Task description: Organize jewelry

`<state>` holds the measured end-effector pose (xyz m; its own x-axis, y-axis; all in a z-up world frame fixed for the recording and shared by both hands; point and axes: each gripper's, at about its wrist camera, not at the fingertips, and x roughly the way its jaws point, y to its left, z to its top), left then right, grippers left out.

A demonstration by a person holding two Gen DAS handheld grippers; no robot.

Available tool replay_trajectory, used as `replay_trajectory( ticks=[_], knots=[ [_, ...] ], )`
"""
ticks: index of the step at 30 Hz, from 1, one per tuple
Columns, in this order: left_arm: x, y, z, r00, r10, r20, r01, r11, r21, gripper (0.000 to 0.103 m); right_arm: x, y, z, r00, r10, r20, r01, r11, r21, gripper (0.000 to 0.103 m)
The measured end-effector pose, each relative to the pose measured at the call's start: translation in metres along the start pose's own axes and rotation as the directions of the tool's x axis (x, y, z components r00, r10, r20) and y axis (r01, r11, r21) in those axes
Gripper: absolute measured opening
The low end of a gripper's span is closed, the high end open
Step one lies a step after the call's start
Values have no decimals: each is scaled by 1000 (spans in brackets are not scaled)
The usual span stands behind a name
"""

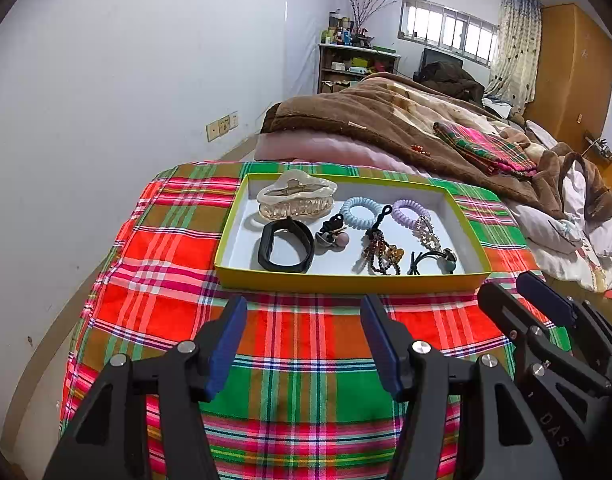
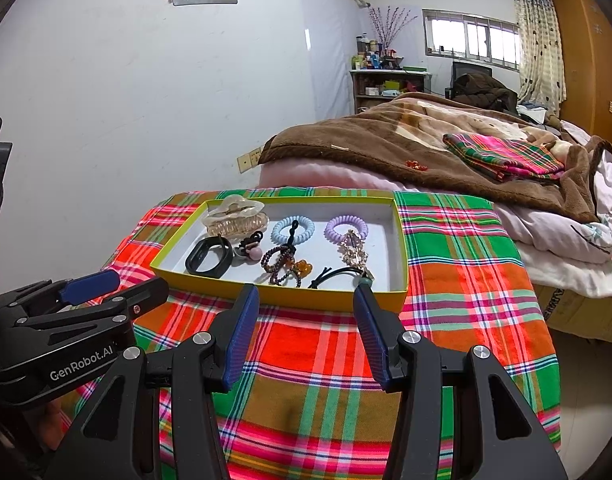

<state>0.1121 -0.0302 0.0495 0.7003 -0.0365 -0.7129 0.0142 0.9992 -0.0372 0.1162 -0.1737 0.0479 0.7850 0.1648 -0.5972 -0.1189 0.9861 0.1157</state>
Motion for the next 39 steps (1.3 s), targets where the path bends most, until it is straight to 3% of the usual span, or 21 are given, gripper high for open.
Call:
replay_trajectory(
  ticks=[39],
  knots=[
    [6,6,-2,999,20,-30,-21,1000,-20,61,-1,-1,0,1000,-4,-1,4,1000,0,50]
  ],
)
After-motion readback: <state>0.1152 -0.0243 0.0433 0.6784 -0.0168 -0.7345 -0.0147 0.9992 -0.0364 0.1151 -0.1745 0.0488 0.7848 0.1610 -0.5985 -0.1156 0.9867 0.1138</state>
